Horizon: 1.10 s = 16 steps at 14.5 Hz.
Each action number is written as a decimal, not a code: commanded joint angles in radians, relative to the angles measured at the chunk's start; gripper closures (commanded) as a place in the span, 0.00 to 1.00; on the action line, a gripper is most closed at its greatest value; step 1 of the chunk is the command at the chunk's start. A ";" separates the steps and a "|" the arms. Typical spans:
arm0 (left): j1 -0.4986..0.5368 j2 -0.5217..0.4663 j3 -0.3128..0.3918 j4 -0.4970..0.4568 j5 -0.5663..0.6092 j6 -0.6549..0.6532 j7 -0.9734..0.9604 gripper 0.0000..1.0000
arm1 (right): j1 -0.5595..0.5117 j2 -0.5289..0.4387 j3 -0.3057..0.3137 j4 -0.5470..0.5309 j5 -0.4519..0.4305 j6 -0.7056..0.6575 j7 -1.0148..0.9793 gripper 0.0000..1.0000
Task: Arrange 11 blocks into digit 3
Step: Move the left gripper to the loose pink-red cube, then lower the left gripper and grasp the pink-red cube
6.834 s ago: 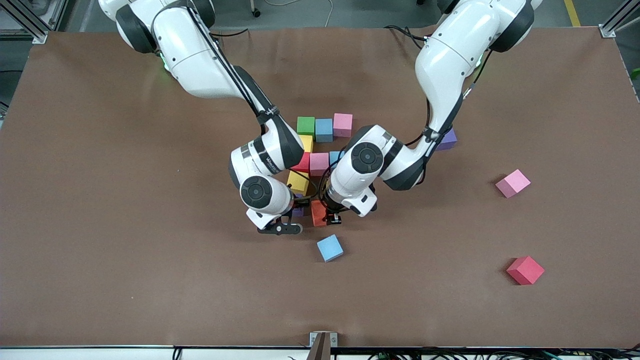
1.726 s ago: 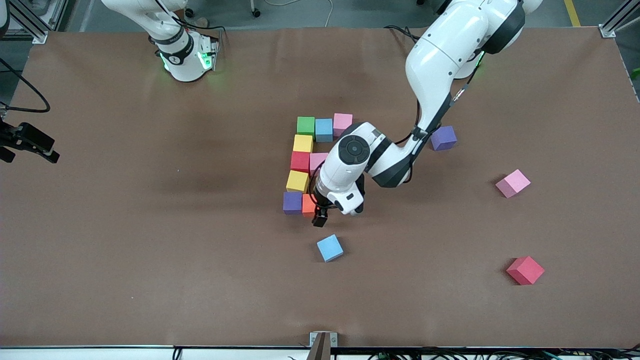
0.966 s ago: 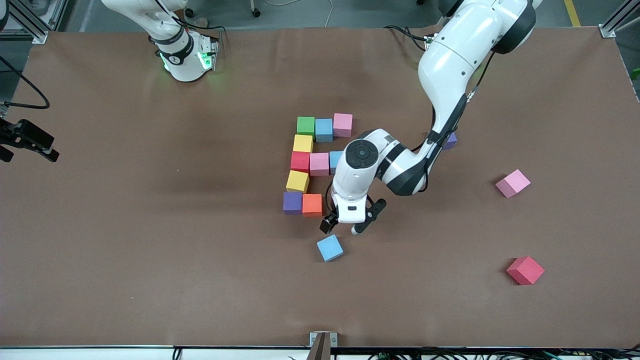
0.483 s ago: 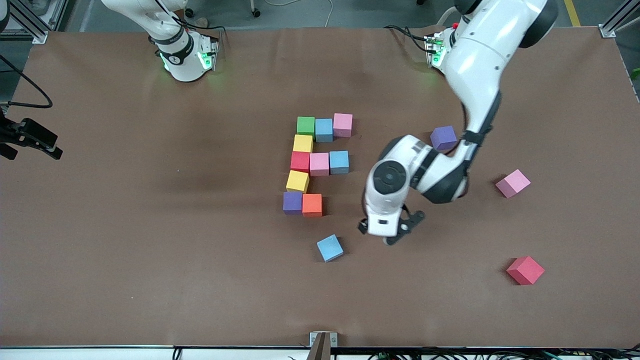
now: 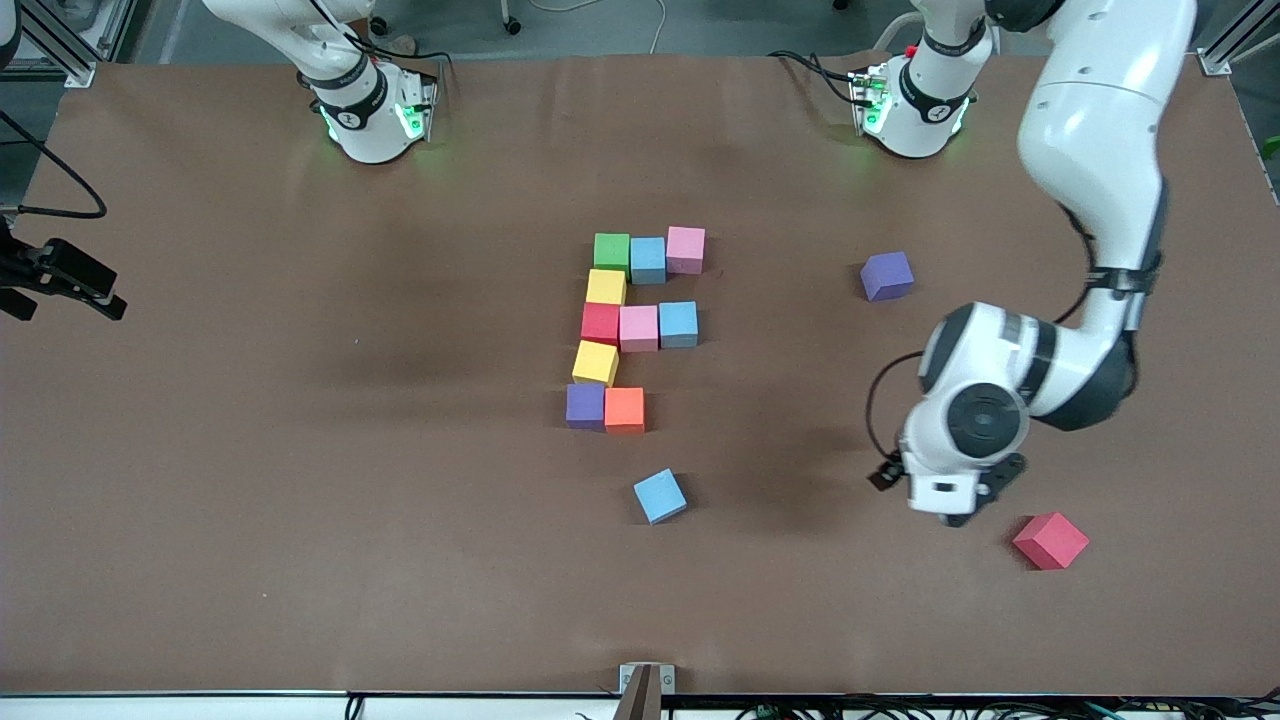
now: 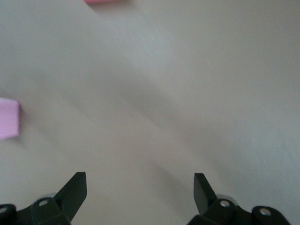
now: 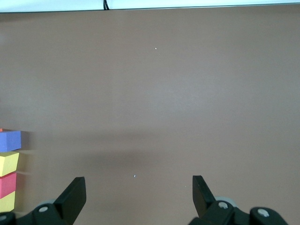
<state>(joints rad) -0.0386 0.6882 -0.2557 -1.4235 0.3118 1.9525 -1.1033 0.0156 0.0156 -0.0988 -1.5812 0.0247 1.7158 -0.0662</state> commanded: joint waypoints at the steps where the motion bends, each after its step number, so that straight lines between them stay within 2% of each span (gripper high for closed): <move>1: 0.073 -0.046 0.004 -0.057 0.018 0.099 -0.012 0.00 | -0.009 0.007 0.008 0.015 -0.015 -0.009 0.006 0.00; 2: 0.118 -0.030 0.004 -0.060 0.042 0.152 -0.012 0.00 | -0.009 0.007 0.008 0.015 -0.015 -0.010 0.006 0.00; 7: 0.301 0.059 0.003 -0.057 0.320 0.411 0.012 0.00 | -0.008 0.009 0.008 0.013 -0.015 -0.010 0.006 0.00; 10: 0.341 0.114 0.004 -0.051 0.346 0.546 0.039 0.00 | -0.011 0.009 0.008 0.012 -0.015 -0.010 0.005 0.00; 16: 0.348 0.132 0.003 -0.046 0.352 0.606 0.062 0.00 | -0.009 0.009 0.008 0.010 -0.015 -0.010 0.006 0.00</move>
<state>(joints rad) 0.3063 0.8263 -0.2477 -1.4772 0.6455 2.5512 -1.0507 0.0148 0.0204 -0.0996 -1.5811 0.0247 1.7147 -0.0662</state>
